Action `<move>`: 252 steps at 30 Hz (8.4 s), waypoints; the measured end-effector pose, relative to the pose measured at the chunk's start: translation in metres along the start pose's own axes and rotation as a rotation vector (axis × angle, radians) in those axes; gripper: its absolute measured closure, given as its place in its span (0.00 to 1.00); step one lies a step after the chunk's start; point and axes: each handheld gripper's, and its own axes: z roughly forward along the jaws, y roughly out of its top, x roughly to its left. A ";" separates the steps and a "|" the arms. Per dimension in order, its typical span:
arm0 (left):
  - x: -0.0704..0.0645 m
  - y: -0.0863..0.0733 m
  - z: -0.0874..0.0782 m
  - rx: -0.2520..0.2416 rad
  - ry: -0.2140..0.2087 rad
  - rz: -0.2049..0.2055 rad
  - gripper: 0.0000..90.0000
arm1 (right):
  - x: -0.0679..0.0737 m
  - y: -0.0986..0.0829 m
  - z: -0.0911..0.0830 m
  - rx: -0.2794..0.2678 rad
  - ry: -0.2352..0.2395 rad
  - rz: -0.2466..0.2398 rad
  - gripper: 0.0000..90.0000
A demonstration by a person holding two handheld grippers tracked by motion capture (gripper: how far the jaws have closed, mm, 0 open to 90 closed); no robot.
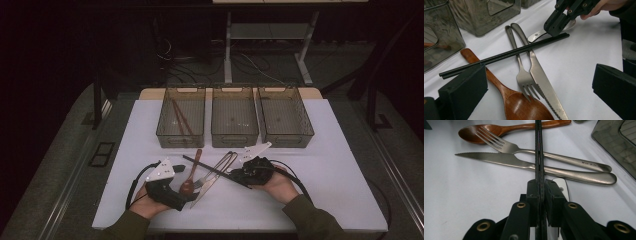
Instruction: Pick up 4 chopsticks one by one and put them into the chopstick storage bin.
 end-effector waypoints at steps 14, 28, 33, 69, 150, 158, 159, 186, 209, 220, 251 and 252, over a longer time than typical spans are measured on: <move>0.000 0.000 0.000 -0.002 -0.002 -0.002 0.00 | 0.001 -0.002 0.006 0.031 -0.008 -0.035 0.90; 0.000 0.000 0.000 -0.001 -0.002 -0.002 0.00 | 0.000 -0.002 0.007 0.036 -0.011 -0.049 0.90; 0.000 0.000 0.000 -0.003 -0.002 -0.003 0.00 | 0.003 -0.002 0.008 0.036 -0.001 -0.046 0.90; 0.000 0.000 0.000 -0.002 -0.002 -0.004 0.00 | 0.009 -0.003 0.019 0.063 -0.016 -0.074 0.94; 0.012 -0.006 -0.003 -0.003 0.007 -0.010 0.00 | -0.044 0.052 -0.023 -0.200 -0.093 0.161 0.95; 0.010 -0.006 -0.005 -0.013 0.015 -0.011 0.00 | -0.050 0.076 -0.018 -0.235 -0.122 0.196 0.95; 0.011 -0.005 -0.005 -0.005 0.018 -0.007 0.00 | -0.050 0.079 -0.018 -0.236 -0.121 0.198 0.95; 0.008 -0.003 -0.007 -0.028 0.007 -0.005 0.00 | -0.065 0.156 0.039 -0.236 -0.176 0.222 0.95; 0.006 -0.003 -0.007 -0.035 0.002 -0.010 0.00 | -0.062 0.181 0.092 -0.170 -0.172 0.233 0.95; 0.006 -0.002 -0.007 -0.037 -0.002 -0.009 0.00 | -0.060 0.178 0.106 -0.131 -0.196 0.236 0.95; 0.007 -0.002 -0.007 -0.044 -0.002 -0.020 0.00 | -0.060 0.154 0.040 -0.203 -0.138 0.187 0.57; 0.007 -0.003 -0.006 -0.042 -0.001 -0.019 0.00 | -0.060 0.151 0.037 -0.203 -0.136 0.184 0.57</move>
